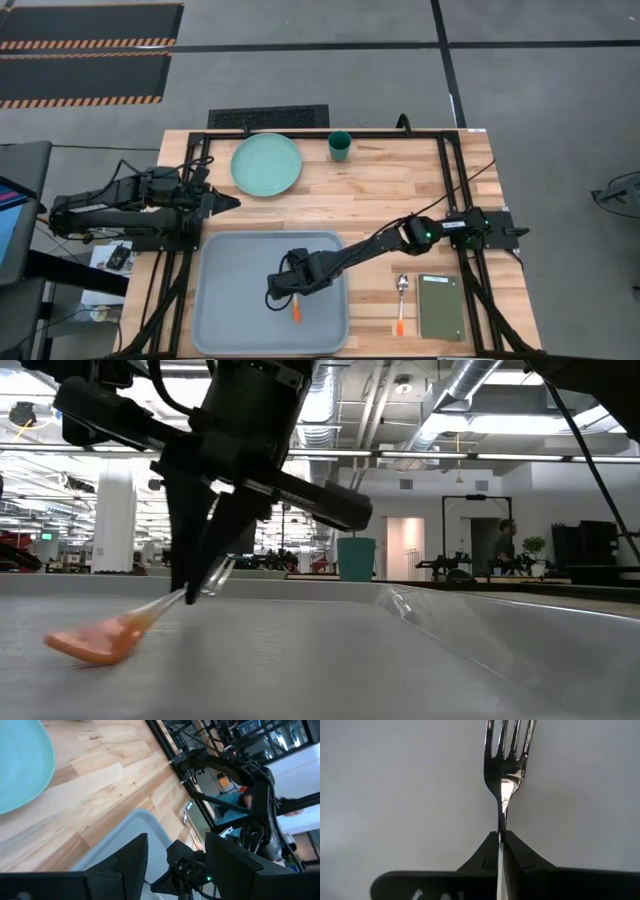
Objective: Pick and place plate/cup/fork/spoon on tray
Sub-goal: Put the orange fork on the left of the gray tray
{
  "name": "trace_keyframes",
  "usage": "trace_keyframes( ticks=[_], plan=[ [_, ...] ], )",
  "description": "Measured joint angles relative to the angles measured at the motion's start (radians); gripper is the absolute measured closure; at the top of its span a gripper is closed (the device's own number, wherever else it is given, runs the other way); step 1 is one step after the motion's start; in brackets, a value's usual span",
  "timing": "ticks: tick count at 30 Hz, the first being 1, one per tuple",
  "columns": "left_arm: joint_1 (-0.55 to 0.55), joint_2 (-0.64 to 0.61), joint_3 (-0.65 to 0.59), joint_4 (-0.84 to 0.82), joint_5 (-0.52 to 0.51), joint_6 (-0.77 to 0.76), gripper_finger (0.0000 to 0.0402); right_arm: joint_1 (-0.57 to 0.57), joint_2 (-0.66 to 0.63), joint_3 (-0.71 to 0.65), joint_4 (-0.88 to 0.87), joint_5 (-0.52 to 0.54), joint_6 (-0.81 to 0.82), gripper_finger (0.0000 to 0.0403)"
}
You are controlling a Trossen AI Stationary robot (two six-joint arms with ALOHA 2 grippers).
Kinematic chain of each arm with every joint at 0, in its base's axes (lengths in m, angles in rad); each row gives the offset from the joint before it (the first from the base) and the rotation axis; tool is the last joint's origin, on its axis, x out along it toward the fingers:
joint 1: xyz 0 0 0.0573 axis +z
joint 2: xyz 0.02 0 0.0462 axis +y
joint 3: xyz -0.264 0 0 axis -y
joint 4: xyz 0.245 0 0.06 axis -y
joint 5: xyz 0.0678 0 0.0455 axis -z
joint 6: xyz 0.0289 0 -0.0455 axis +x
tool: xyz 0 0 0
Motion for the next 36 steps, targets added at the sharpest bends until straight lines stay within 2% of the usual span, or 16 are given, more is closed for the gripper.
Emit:
trace_keyframes(
  ticks=[16,30,33,36],
  plan=[
    [0.0,0.0,0.0,0.0,-0.002,-0.006,0.0218,-0.001,0.0,0.0,-0.029,-0.019,0.003,0.0345],
    [0.0,0.0,0.0,-0.013,-0.028,0.039,0.0218,-0.005,-0.016,0.012,-0.063,-0.039,-0.015,0.0238],
    [0.0,0.001,0.0,-0.043,-0.028,0.041,0.0218,-0.004,-0.075,0.011,-0.111,-0.039,-0.017,0.0223],
    [0.0,0.014,0.0,-0.054,-0.016,0.082,0.0218,0.001,-0.15,0.011,-0.233,-0.036,-0.04,0.0217]
  ],
)
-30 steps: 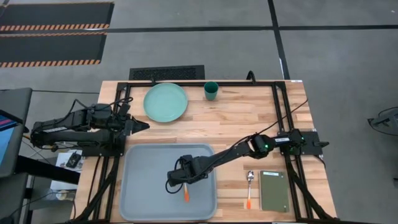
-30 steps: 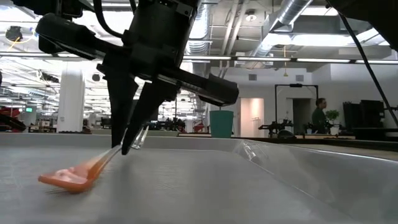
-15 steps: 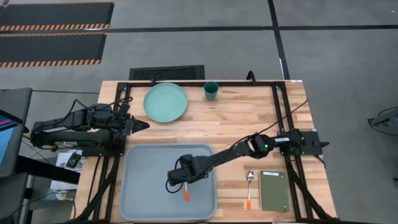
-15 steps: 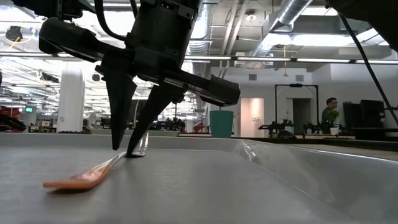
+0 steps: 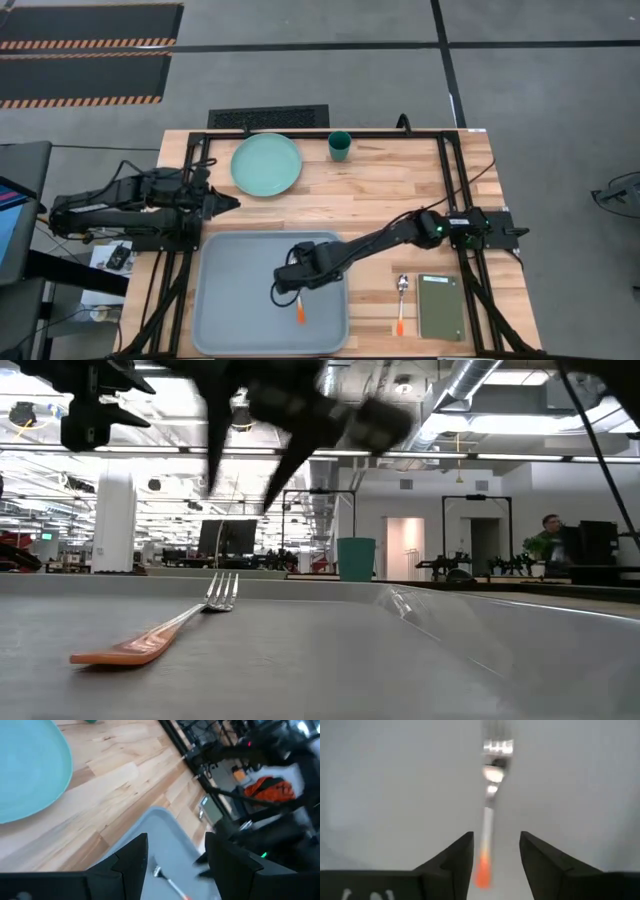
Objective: Pick and place plate/cup/fork/spoon on tray
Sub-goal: Put the orange fork on the left of the gray tray
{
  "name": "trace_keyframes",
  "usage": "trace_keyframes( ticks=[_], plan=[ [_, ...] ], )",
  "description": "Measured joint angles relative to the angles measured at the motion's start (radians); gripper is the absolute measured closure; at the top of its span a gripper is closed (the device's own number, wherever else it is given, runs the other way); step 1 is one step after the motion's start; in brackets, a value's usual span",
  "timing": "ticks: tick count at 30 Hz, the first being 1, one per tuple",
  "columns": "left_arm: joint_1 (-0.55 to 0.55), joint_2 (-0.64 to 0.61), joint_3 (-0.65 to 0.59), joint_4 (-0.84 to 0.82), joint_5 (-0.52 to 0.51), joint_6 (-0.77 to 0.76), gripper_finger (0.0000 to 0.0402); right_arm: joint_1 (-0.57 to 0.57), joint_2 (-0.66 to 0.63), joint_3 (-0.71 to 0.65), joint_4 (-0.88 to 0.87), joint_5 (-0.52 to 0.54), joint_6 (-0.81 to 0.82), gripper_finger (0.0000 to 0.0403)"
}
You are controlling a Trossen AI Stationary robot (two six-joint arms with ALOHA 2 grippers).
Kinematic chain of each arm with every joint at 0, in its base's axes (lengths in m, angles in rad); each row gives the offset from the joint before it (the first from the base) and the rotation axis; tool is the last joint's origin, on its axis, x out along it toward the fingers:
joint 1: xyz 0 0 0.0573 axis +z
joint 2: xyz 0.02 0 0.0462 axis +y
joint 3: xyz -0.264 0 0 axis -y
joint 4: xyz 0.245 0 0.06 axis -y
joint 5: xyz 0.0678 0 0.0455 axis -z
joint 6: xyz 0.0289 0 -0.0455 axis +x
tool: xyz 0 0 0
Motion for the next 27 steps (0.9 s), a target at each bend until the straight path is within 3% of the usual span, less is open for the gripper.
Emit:
trace_keyframes(
  ticks=[8,12,16,20,23,27],
  plan=[
    [0.0,0.105,0.0,-0.018,0.017,0.019,0.0218,0.032,-0.193,0.001,-0.385,0.063,0.001,0.0224],
    [0.0,0.196,0.0,-0.01,-0.008,0.0,0.0218,0.033,-0.204,-0.024,-0.338,0.081,-0.12,0.0229],
    [0.0,0.27,0.0,0.002,-0.044,-0.089,0.0218,0.017,-0.128,-0.024,-0.32,0.088,-0.244,0.023],
    [-0.016,0.331,0.0,0.062,0.023,-0.16,0.0218,0.013,-0.081,-0.026,-0.359,0.115,-0.317,0.023],
    [-0.067,0.386,0.001,0.111,0.073,-0.217,0.0219,0.024,-0.093,-0.028,-0.381,0.131,-0.416,0.023],
    [-0.186,0.5,0.001,0.244,0.053,-0.287,0.0219,0.037,-0.176,-0.03,-0.38,0.134,-0.496,0.023]
  ],
)
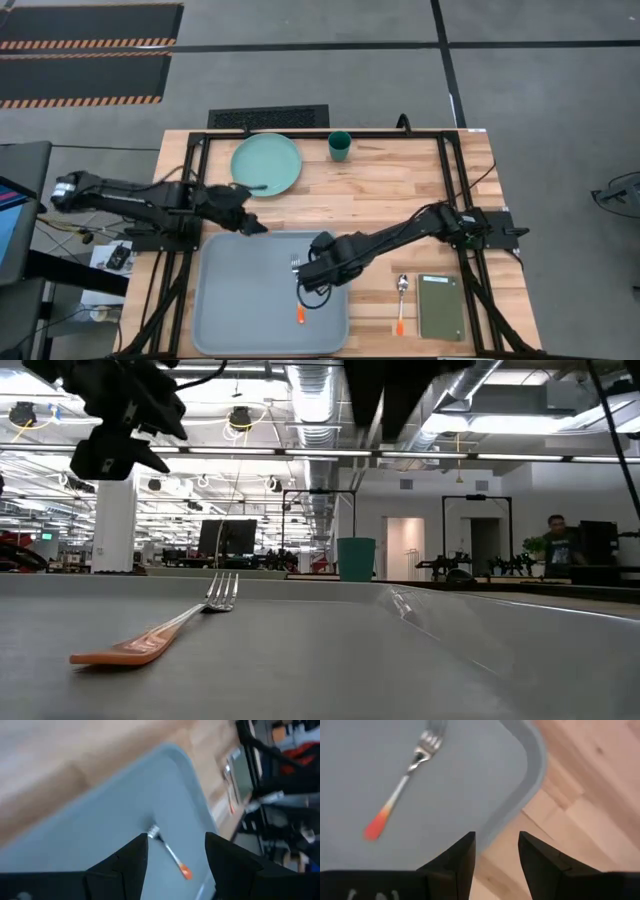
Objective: Pick and place plate/cup/fork/spoon on tray
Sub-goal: Put the orange fork on the left of the gray tray
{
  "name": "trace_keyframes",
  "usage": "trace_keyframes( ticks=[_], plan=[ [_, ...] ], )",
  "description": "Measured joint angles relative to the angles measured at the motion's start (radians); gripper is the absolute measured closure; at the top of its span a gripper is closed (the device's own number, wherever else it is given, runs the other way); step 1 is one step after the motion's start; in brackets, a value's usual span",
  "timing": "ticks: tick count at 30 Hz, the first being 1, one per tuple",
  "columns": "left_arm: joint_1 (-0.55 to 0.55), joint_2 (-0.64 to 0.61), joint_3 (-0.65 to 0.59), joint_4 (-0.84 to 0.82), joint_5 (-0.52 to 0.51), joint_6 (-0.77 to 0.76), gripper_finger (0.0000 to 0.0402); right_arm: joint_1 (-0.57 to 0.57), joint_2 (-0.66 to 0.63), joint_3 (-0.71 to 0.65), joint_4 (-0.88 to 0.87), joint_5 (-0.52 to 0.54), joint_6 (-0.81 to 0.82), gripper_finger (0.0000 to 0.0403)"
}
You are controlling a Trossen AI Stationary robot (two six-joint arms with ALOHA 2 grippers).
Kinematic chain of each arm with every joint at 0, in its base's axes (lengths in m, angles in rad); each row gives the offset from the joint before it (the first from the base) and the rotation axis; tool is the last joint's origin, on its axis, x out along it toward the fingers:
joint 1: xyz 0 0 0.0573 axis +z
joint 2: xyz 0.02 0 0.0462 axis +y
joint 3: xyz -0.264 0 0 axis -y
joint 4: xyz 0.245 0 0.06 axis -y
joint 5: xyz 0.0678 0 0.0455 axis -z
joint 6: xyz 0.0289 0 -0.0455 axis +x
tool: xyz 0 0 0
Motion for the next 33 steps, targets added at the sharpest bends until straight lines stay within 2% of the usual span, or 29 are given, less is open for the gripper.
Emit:
trace_keyframes(
  ticks=[3,6,11,17,24,33],
  plan=[
    [-0.078,0.106,0.0,0.123,-0.063,-0.024,0.0219,0.016,-0.084,0.0,0.002,0.054,-0.008,0.023],
    [-0.096,0.202,0.0,0.207,-0.136,-0.029,0.0219,0.038,-0.163,0.0,0.001,0.111,-0.009,0.023],
    [-0.103,0.358,0.0,0.343,-0.105,0.047,0.0219,0.112,-0.291,0.002,0.002,0.186,0.0,0.023],
    [-0.129,0.495,0.0,0.374,-0.131,0.16,0.0219,0.238,-0.39,0.002,0.002,0.293,0.096,0.023],
    [-0.156,0.584,0.0,0.467,-0.114,0.2,0.0219,0.354,-0.415,0.002,0.002,0.419,0.222,0.023],
    [-0.157,0.67,0.0,0.5,-0.079,0.2,0.0219,0.364,-0.393,-0.001,0.002,0.42,0.252,0.023]
  ],
)
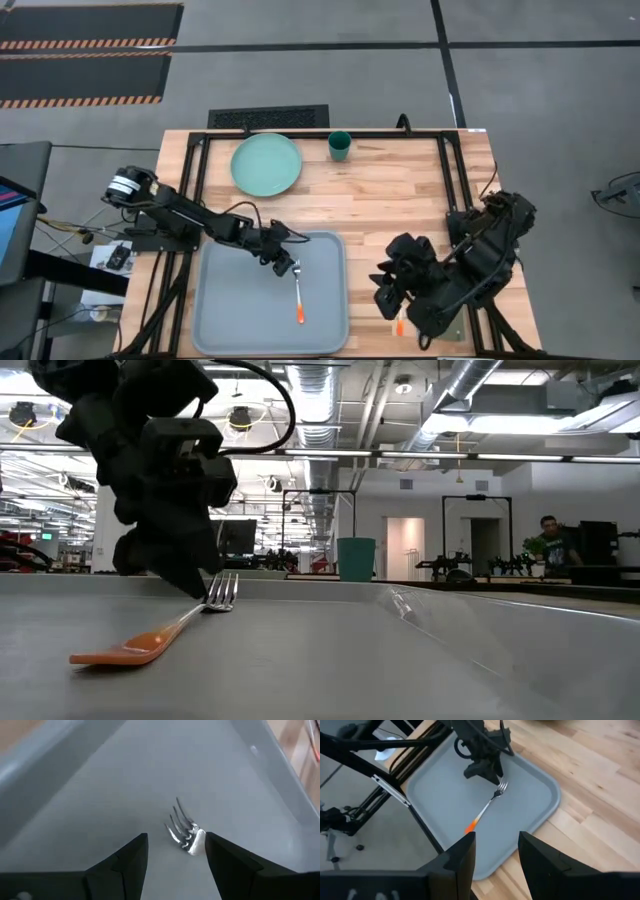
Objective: Pick and place plate/cup/fork/spoon on tray
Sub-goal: Put the orange fork on the left of the gray tray
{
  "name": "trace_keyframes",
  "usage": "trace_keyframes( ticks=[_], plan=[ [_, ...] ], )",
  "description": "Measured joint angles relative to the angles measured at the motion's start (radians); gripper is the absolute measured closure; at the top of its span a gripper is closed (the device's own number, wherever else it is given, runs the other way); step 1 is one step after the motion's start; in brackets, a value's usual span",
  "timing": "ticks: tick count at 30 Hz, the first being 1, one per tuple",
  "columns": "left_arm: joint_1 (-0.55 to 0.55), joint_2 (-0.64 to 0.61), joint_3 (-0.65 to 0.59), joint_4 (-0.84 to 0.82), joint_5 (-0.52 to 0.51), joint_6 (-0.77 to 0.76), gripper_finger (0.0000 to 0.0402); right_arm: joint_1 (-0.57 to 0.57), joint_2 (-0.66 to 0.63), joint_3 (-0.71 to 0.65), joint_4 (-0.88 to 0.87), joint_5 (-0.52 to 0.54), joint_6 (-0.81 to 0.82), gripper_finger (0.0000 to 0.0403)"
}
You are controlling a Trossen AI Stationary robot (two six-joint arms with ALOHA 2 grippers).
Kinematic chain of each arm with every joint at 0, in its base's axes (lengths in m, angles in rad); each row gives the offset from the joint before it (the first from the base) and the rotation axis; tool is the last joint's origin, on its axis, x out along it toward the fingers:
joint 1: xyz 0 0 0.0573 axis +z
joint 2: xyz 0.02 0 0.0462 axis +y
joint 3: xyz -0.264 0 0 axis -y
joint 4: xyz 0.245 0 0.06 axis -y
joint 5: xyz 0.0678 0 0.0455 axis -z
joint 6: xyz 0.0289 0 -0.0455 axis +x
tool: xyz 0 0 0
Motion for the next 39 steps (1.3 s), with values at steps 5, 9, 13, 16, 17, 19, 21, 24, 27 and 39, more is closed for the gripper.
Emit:
trace_keyframes(
  ticks=[5,9,13,16,17,19,21,24,27,39],
  plan=[
    [0.001,0.032,0.0,0.041,0.012,-0.008,0.0231,-0.001,-0.004,0.002,0.0,0.0,0.0,0.023],
    [0.001,0.033,0.0,0.066,0.0,-0.026,0.0272,-0.001,-0.003,0.002,0.0,0.0,0.0,0.023],
    [0.003,0.033,0.0,0.062,-0.01,-0.032,0.0325,-0.001,-0.003,0.002,0.0,0.0,0.0,0.023],
    [0.003,0.033,0.0,0.056,-0.024,-0.043,0.0364,-0.001,-0.003,0.002,0.0,0.0,-0.001,0.023],
    [0.003,0.033,0.0,0.058,-0.03,-0.045,0.0376,-0.001,-0.002,0.002,0.0,0.0,-0.001,0.023],
    [0.003,0.033,0.0,0.067,-0.038,-0.046,0.0394,-0.001,-0.002,0.002,0.0,0.0,-0.001,0.023],
    [0.003,0.033,0.0,0.077,-0.043,-0.047,0.0396,-0.001,-0.002,0.002,0.0,0.0,-0.001,0.023],
    [0.003,0.033,0.0,0.09,-0.041,-0.05,0.0399,-0.001,-0.002,0.002,0.0,0.0,-0.004,0.023],
    [0.002,0.033,0.0,0.09,-0.003,-0.052,0.04,-0.001,-0.002,0.002,0.0,0.001,-0.009,0.023],
    [-0.176,-0.254,0.0,-0.187,0.042,-0.027,0.0401,-0.001,-0.002,0.002,0.0,0.001,-0.037,0.023]
  ],
)
